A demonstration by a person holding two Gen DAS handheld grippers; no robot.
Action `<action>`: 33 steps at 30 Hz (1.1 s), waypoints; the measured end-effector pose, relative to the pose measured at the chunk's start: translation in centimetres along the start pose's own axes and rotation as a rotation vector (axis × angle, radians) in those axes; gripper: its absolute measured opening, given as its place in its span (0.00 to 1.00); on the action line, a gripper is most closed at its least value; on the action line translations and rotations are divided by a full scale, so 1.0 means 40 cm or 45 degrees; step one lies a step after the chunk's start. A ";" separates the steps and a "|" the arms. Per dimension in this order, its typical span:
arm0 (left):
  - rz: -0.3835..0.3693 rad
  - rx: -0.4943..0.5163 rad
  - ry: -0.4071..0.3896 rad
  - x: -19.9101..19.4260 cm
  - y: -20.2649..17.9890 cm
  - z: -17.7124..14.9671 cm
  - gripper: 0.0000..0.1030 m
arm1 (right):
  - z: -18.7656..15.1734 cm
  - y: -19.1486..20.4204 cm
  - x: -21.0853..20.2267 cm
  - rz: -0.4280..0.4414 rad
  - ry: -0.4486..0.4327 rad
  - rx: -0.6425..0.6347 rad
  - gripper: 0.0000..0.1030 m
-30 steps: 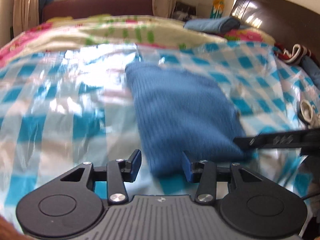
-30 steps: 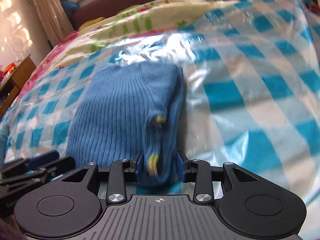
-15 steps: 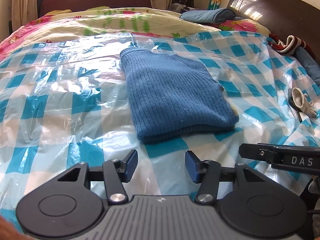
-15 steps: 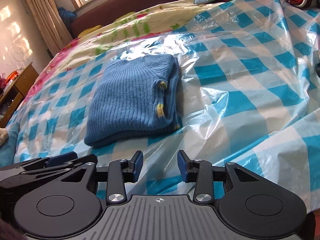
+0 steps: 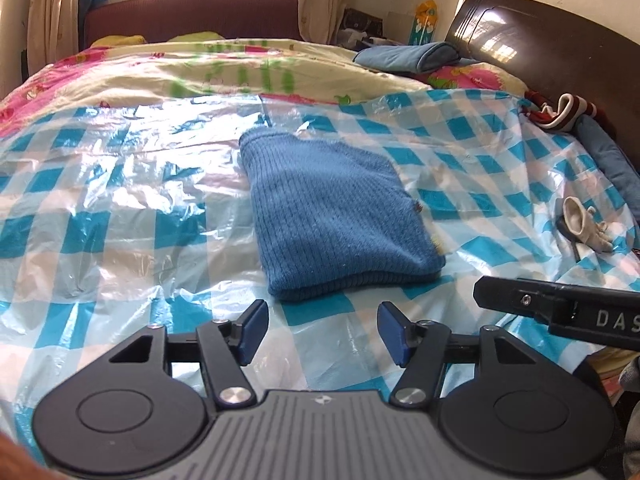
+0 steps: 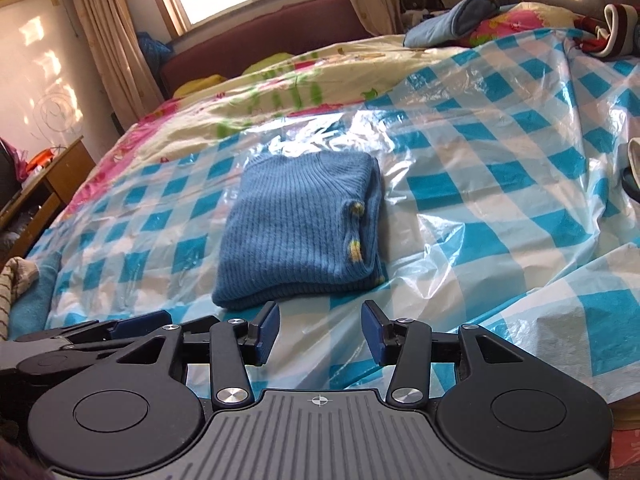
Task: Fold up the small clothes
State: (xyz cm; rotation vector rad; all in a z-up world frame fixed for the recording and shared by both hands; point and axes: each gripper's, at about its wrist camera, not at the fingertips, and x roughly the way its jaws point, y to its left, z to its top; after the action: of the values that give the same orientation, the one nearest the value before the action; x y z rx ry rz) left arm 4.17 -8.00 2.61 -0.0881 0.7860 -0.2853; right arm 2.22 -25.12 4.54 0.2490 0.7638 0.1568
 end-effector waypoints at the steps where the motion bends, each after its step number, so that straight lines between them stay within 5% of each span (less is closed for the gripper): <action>1: -0.002 0.003 -0.006 -0.007 -0.003 0.002 0.64 | 0.002 0.003 -0.011 0.005 -0.009 -0.001 0.44; 6: 0.003 0.021 -0.030 -0.028 -0.018 0.005 0.73 | 0.006 0.018 -0.049 0.000 -0.040 -0.029 0.56; 18: 0.039 -0.019 0.084 0.034 -0.016 -0.034 0.77 | -0.040 -0.011 -0.004 -0.043 0.035 0.001 0.56; 28: 0.141 -0.043 0.191 0.091 -0.010 -0.063 0.95 | -0.076 -0.029 0.047 -0.077 0.099 0.019 0.56; 33: 0.152 -0.053 0.217 0.102 -0.011 -0.067 0.97 | -0.084 -0.040 0.060 -0.081 0.106 0.029 0.56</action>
State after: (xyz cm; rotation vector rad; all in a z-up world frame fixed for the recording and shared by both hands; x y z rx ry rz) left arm 4.90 -9.53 -2.00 -0.0562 0.9626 -0.1645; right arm 1.66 -25.56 0.16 0.2402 0.8554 0.0985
